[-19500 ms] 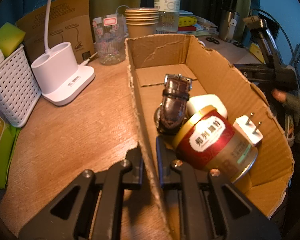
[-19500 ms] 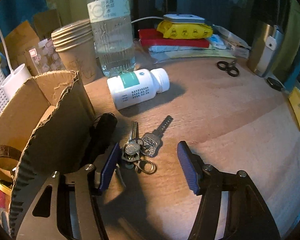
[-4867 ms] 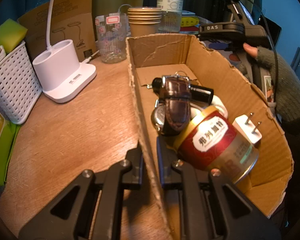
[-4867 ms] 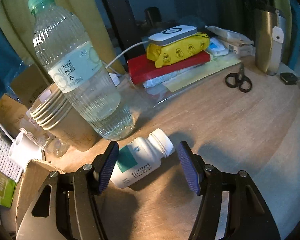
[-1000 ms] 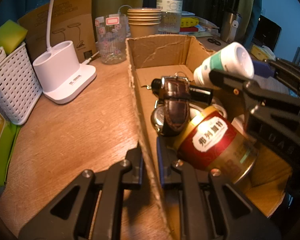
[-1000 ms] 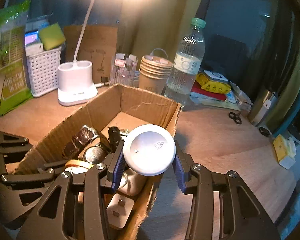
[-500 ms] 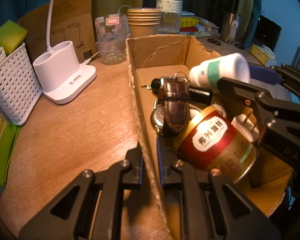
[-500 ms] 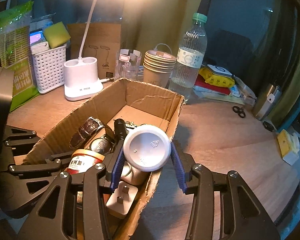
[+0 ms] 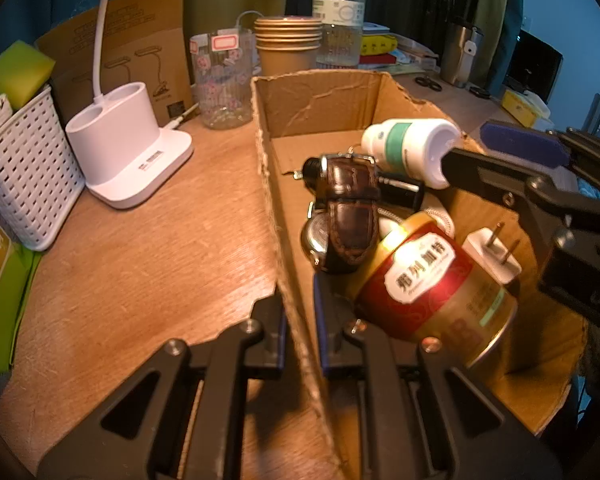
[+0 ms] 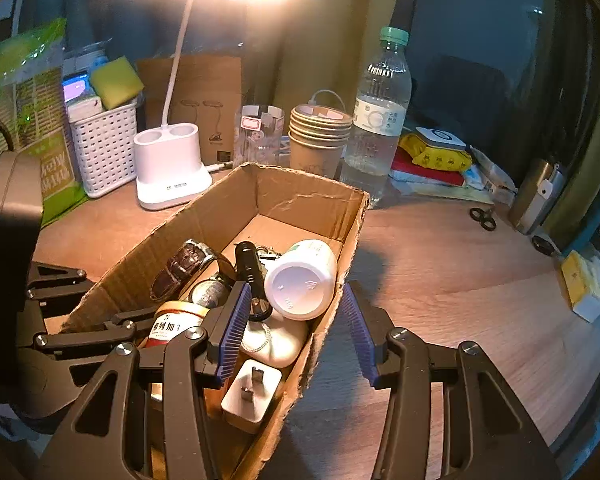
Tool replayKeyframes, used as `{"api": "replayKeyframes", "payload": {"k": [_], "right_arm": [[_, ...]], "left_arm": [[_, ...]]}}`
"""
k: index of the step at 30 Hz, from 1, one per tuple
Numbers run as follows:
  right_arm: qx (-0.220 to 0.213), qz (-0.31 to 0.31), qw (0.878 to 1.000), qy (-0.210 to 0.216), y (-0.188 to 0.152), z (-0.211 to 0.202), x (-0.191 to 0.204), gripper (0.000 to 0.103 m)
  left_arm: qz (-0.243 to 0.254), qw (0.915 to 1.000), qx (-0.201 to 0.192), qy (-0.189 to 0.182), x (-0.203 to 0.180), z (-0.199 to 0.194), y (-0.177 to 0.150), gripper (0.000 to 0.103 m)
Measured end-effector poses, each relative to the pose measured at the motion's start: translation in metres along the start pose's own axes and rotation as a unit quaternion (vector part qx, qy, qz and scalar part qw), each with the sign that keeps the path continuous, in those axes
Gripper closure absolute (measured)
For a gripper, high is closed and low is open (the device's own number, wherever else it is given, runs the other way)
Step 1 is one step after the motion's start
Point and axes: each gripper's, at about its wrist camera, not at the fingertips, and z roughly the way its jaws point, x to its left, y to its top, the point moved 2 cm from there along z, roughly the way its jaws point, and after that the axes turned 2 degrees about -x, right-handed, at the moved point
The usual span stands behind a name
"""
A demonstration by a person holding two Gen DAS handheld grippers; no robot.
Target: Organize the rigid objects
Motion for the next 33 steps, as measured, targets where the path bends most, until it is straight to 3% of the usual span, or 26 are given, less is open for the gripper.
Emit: {"api": "replayKeyframes", "payload": {"k": [4, 11, 23, 33], "right_arm": [[0.003, 0.015, 1.0, 0.002, -0.001, 0.008, -0.005, 0.051], [-0.001, 0.032, 0.999, 0.008, -0.002, 0.008, -0.011, 0.04], [-0.005, 0.049, 0.999, 0.01, -0.001, 0.0, -0.016, 0.04], [-0.021, 0.062, 0.998, -0.005, 0.003, -0.025, -0.026, 0.04]], "left_arm": [[0.0, 1.0, 0.0, 0.0, 0.0, 0.0, 0.0, 0.091], [0.0, 1.0, 0.0, 0.0, 0.0, 0.0, 0.0, 0.091], [-0.003, 1.0, 0.002, 0.001, 0.0, 0.0, 0.001, 0.09], [0.001, 0.9998, -0.02, 0.003, -0.005, -0.013, 0.003, 0.081]]}}
